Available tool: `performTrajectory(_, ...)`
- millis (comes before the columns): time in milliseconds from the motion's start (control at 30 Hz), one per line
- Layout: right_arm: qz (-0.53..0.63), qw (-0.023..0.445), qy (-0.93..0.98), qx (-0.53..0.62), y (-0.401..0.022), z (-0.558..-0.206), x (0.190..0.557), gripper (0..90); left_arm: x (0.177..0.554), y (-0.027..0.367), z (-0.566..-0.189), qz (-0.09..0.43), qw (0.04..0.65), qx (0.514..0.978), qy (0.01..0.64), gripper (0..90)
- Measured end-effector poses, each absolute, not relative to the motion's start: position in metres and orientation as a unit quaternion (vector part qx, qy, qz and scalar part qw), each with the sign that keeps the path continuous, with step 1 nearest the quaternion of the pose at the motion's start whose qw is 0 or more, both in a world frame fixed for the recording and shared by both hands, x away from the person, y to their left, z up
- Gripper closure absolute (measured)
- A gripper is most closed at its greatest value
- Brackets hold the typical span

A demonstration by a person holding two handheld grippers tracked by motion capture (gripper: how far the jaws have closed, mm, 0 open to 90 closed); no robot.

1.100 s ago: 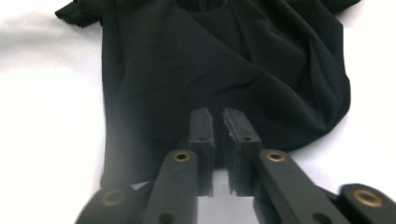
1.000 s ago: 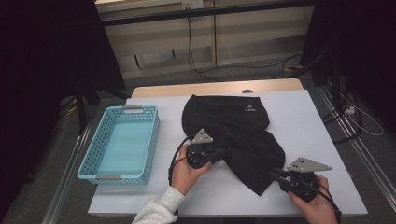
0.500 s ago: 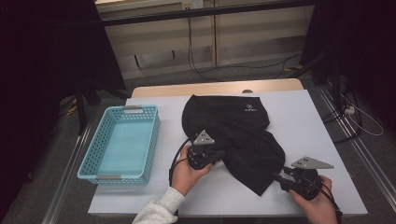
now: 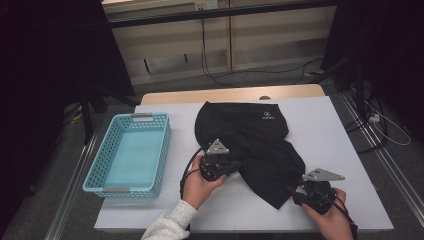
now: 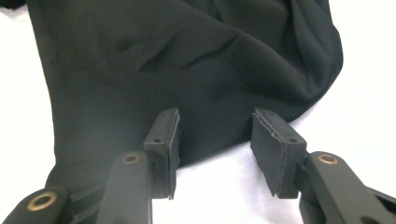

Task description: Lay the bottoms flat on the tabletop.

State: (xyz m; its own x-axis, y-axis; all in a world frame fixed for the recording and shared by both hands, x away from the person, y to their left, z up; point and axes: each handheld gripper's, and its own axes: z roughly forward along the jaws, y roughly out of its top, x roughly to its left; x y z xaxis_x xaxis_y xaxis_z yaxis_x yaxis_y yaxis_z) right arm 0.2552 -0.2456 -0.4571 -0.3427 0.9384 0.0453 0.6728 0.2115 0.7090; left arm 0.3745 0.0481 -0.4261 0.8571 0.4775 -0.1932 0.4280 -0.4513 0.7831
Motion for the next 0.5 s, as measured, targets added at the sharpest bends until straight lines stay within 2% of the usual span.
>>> performTrajectory(100,0.321,0.201,0.755,0.535,-0.2464,-0.4556,0.2568,62.3,0.3755,0.0511,-0.4251,0.027,0.453,0.849,0.27,90.0)
performTrajectory(233,0.332,0.189,0.753,0.535,-0.2522,-0.4556,0.2582,79.0,0.3753,0.0515,-0.4246,0.026,0.453,0.849,0.27,90.0)
performTrajectory(333,0.347,0.172,0.75,0.536,-0.255,-0.4566,0.2585,88.3,0.3741,0.0507,-0.4233,0.021,0.451,0.851,0.267,90.0)
performTrajectory(500,0.346,0.17,0.756,0.528,-0.2542,-0.4563,0.2585,89.9,0.3727,0.0495,-0.423,0.022,0.45,0.853,0.263,89.7)
